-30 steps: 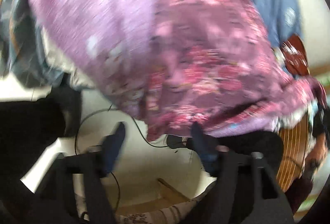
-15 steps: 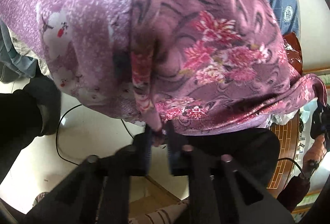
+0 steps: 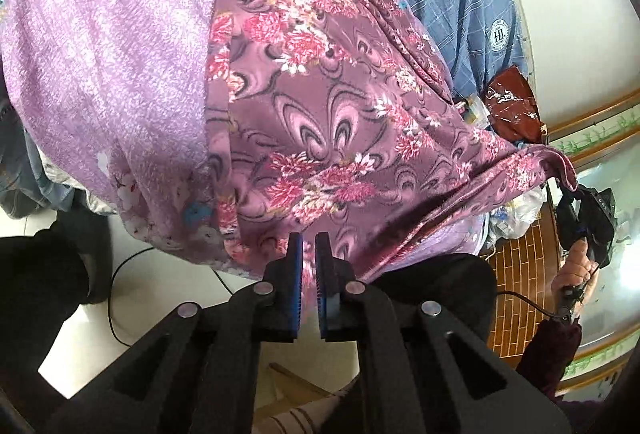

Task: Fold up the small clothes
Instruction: 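Hold the lifted shirt with both grippers and fold it over toward the collar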

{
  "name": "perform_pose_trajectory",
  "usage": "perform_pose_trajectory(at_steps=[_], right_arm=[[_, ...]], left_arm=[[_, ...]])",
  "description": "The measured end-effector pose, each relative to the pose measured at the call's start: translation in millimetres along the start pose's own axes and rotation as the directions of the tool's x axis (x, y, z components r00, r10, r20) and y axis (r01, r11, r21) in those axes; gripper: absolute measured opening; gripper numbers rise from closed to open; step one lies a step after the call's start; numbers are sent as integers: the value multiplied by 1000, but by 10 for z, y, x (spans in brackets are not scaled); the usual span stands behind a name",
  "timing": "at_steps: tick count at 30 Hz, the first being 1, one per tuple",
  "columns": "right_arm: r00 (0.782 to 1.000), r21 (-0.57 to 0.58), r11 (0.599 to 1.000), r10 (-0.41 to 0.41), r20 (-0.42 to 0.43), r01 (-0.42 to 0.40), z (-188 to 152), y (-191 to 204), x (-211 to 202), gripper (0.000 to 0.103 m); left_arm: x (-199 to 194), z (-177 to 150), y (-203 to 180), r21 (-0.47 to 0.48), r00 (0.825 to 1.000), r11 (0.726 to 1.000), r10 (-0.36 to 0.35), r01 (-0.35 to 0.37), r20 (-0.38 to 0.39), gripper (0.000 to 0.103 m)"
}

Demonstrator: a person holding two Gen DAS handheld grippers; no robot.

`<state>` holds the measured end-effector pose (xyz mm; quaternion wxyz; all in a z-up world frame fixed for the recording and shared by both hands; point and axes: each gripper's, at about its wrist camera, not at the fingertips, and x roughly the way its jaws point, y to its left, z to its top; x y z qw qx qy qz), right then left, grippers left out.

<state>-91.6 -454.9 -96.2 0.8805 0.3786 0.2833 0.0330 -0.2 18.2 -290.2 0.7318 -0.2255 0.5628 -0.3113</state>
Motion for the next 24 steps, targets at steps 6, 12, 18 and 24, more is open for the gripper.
perform_pose_trajectory(at_steps=[6,12,18,24], right_arm=[[1000,0,1000,-14,6,14,117,-38,44,3],[1000,19,1000,-19,1,19,133,-144,126,3],[999,40,999,-31,-17,31,83,-249,176,3],[999,32,999,-40,-22,41,63,-242,196,3]], left_arm=[[156,-103,30,8,999,999,35,-35,-31,4],[472,-205,281,-102,990,989,93,-103,-102,46],[730,-235,319,-91,984,988,108,-122,-142,52],[836,-232,448,-138,985,983,102,-121,-142,49]])
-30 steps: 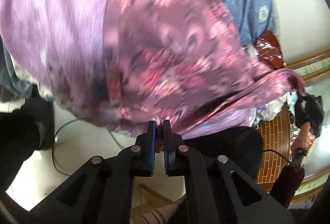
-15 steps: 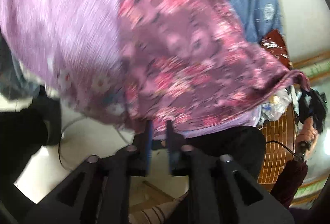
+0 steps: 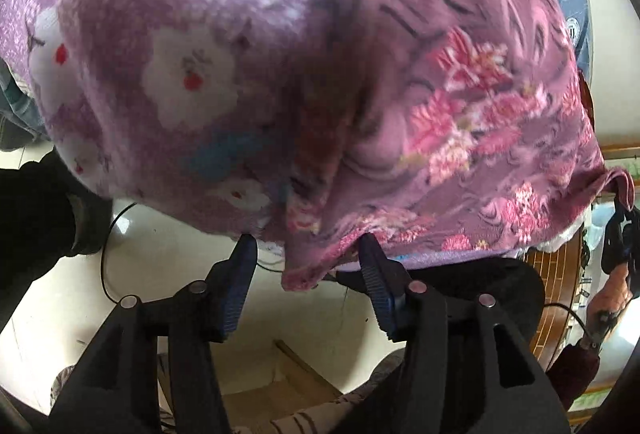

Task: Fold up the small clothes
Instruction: 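Hold the lifted shirt with both grippers and fold it over toward the collar, then lower the folded shirt onto the bed with both grippers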

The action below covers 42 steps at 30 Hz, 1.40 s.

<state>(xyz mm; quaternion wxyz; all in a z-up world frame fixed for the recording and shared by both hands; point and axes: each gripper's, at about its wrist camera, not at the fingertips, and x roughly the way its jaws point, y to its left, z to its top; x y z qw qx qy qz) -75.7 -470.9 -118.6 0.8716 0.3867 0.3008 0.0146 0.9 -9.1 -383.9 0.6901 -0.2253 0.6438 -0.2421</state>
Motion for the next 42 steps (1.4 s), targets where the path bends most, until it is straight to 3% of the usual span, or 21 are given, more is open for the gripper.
perform_pose_trajectory(at_steps=[2,3,13,20,26,31,34,37,40,42], right_arm=[[1000,3,1000,-4,-3,4,-4,-8,22,3],[1000,6,1000,-6,-5,6,-6,-15,34,3],[997,19,998,-66,-27,66,-39,-183,84,4],[999,15,999,-48,-17,49,43,-147,90,4],[999,-17,999,-30,14,30,400,86,283,4],[999,-40,999,-26,48,28,884,290,716,3],[997,-29,999,-38,72,40,1208,328,1106,3],[992,1,997,-77,98,77,1517,231,1643,4],[983,78,986,-155,99,147,1674,-30,2214,12],[974,139,969,-217,69,206,1693,-250,2543,44]], left_arm=[[-45,-7,-22,29,1000,999,-21,21,19,25],[-69,-9,-49,56,999,998,-34,33,21,7],[-485,-176,-453,223,977,957,-203,184,64,4],[-1045,110,-731,265,937,925,-318,272,146,4],[-1623,781,-947,316,889,904,-375,289,261,4],[-1896,1673,-1112,318,845,917,-361,243,395,4],[-1878,2362,-1122,266,825,937,-328,225,459,4],[-1680,2990,-1052,196,827,965,-250,172,503,4],[-1295,3517,-911,118,839,980,-200,162,507,5],[-945,3814,-777,55,874,992,-126,113,469,6]])
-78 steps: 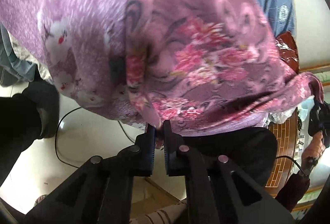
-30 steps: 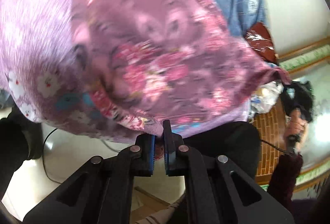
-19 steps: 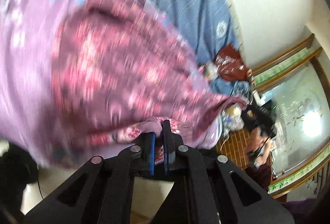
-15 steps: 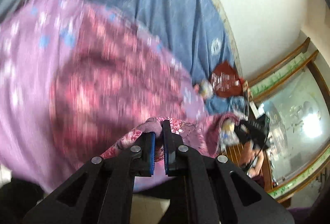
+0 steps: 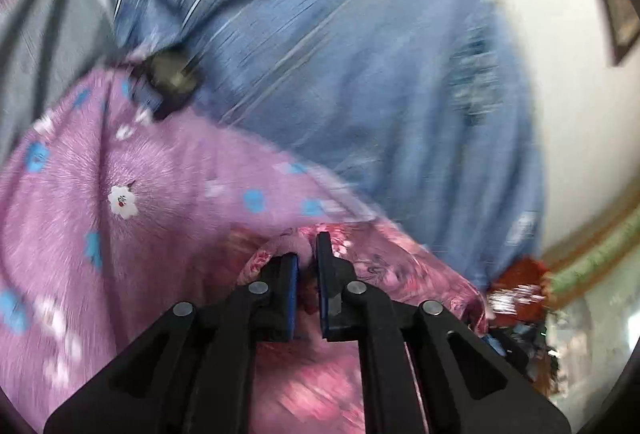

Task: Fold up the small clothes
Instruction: 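Lower the folded shirt onto the bed with both grippers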

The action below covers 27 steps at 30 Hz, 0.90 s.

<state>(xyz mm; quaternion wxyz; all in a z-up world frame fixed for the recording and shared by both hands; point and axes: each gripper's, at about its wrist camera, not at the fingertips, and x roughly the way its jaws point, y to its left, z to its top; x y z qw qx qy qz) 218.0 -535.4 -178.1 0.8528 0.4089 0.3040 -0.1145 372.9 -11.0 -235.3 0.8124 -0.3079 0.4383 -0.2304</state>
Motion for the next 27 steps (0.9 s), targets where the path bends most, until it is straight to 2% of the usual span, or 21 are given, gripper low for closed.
perform_pose_trajectory(at_steps=[1,3,6,8,10,11,12,15,16,17,19,21,23,24,25,26,27], right_arm=[[1000,39,999,-26,-14,27,-24,-97,135,59],[999,96,995,-21,-24,24,-96,-261,290,59],[999,34,998,-50,-1,50,-189,-245,244,59],[999,2,999,-34,30,34,-225,-196,124,59],[997,-39,999,-9,71,12,-267,-94,-59,59],[996,-67,998,-3,84,8,-308,-36,-155,57],[996,-87,996,1,86,7,-328,11,-209,56],[998,-123,992,32,62,-24,-492,110,-326,50],[998,-130,991,46,39,-40,-586,132,-341,46],[999,-134,990,52,18,-49,-647,143,-333,42],[998,-147,987,51,-47,-58,-839,201,-253,37],[995,-166,985,38,-93,-53,-1014,271,-170,34],[989,-207,978,-26,-146,-4,-1172,346,-55,34],[978,-237,971,-86,-188,40,-1249,350,62,33],[969,-247,967,-125,-213,70,-1308,313,151,32],[973,-248,966,-126,-191,77,-1334,305,144,30],[974,-253,964,-132,-184,83,-1329,333,115,30]], left_arm=[[165,-10,99,-20,1000,1000,10,-10,-27,6],[289,-68,240,-53,999,998,17,-19,-44,8],[149,-128,302,-68,999,997,-35,37,19,13],[-97,-165,255,-67,994,997,-33,40,104,24],[-347,-162,138,-50,981,999,21,-11,193,60],[-546,-210,59,-36,964,998,51,-43,260,64],[-652,-242,7,-24,955,998,64,-60,288,68],[-906,-438,-128,1,939,993,108,-114,326,74],[-907,-527,-154,-2,940,992,124,-130,317,76],[-897,-648,-184,8,949,991,124,-132,289,76],[-808,-882,-236,39,970,991,119,-130,212,76],[-618,-1132,-322,89,981,983,152,-163,117,76],[-374,-1303,-368,141,972,962,233,-235,27,77],[-241,-1379,-376,179,956,942,292,-285,-15,77],[-128,-1415,-391,221,939,919,342,-327,-31,76],[-102,-1450,-432,274,929,893,371,-356,-5,77],[-110,-1452,-460,287,925,885,380,-366,6,77]])
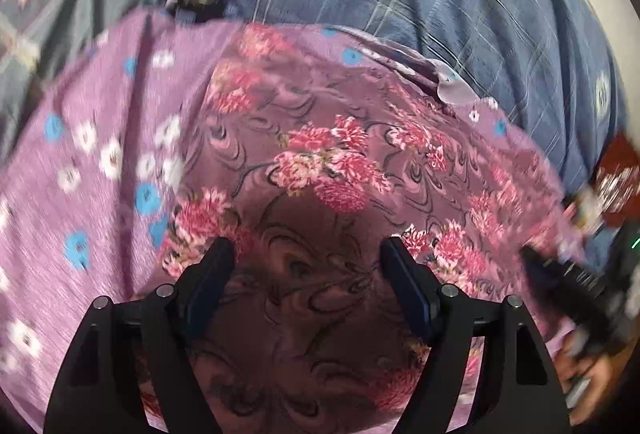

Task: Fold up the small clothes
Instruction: 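Lower the folded shirt onto the bed with both grippers, then open both grippers and lift them away from the folded shirt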

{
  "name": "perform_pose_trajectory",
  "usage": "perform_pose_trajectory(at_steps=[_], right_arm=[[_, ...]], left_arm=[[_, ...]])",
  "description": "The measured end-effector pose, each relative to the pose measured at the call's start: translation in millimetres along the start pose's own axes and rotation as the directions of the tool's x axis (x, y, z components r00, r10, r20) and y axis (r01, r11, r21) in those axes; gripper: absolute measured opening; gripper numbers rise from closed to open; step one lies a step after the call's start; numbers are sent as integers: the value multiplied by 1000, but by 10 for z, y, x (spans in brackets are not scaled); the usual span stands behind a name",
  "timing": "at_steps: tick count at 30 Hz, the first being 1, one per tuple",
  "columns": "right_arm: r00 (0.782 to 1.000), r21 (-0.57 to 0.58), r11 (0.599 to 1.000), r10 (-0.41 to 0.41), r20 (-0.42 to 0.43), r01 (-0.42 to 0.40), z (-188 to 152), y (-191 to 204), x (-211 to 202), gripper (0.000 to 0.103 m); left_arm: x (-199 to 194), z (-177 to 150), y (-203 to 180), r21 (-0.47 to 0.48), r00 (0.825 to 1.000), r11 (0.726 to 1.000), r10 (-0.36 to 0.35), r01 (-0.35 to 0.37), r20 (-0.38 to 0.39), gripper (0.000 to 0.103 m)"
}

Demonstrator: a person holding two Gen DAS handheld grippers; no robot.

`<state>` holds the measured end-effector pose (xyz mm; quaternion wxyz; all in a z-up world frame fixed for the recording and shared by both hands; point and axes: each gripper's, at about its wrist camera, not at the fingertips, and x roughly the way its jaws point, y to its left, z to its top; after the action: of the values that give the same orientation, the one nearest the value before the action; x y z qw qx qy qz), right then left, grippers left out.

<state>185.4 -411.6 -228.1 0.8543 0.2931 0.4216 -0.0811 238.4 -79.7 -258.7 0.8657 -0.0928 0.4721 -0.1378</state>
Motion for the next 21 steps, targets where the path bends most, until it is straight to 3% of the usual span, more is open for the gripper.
perform_pose_trajectory(at_steps=[2,5,9,11,13,16,17,19,21], right_arm=[[1000,-8,1000,10,15,-10,21,57,-88,34],[996,-66,997,45,80,-40,131,271,-191,36],[993,-106,991,91,73,-83,314,564,-60,36],[994,-124,988,97,58,-90,433,723,134,36],[995,-135,986,99,-18,-101,506,857,457,36],[990,-145,989,9,-139,-30,491,923,933,35],[995,-166,986,6,-98,-22,505,975,908,34],[993,-197,980,-28,-112,6,520,1065,884,35],[996,-199,980,13,-86,-30,504,1146,765,35]], left_arm=[[-49,33,40,-25,1000,999,-21,21,5,78],[-180,114,116,-67,995,995,-65,71,78,78],[-116,332,78,-38,992,999,21,-16,125,78],[5,405,48,-57,992,997,63,-57,110,78],[151,456,81,-76,992,991,111,-107,54,80],[339,495,162,-106,991,986,130,-132,-24,87],[344,508,167,-114,991,985,130,-132,-26,87],[327,529,180,-126,992,984,119,-123,-34,87],[247,542,188,-142,993,983,115,-115,-8,87]])
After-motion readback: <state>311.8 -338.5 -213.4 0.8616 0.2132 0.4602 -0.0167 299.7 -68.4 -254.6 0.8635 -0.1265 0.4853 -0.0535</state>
